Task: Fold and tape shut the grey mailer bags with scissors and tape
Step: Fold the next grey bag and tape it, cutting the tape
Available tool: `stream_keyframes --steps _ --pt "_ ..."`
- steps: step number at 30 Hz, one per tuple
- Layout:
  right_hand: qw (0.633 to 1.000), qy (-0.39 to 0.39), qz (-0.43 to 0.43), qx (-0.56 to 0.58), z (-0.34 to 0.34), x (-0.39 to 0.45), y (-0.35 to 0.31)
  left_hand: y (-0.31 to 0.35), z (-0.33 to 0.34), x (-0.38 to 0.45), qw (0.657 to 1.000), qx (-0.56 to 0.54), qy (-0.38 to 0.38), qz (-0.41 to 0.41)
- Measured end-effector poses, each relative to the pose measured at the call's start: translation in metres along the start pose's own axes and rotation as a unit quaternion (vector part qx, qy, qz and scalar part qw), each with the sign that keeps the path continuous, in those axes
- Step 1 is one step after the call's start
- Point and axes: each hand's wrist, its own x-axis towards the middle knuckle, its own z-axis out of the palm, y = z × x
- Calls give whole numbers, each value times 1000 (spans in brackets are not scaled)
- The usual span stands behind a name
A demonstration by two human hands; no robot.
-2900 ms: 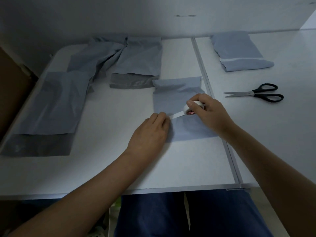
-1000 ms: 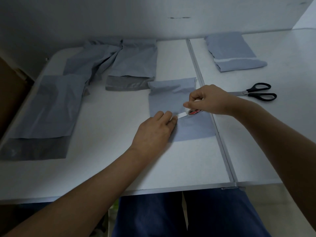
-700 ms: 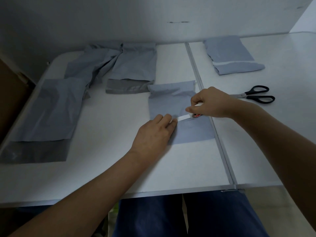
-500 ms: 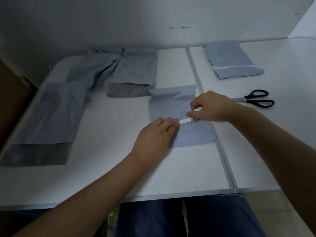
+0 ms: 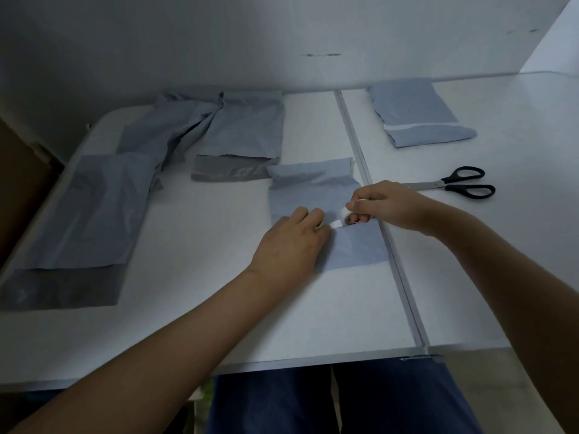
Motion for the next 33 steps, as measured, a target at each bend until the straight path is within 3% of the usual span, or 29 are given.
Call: stream_keyframes --steps 9,18,33 --pt "996 36 -7 77 7 4 7 0 18 0 998 -37 42 10" --pt "999 35 -33 -22 -3 9 -3 6 18 -5 998 0 61 5" --pt "992 12 -30 -119 -15 10 -16 13 9 -10 1000 -13 26 13"
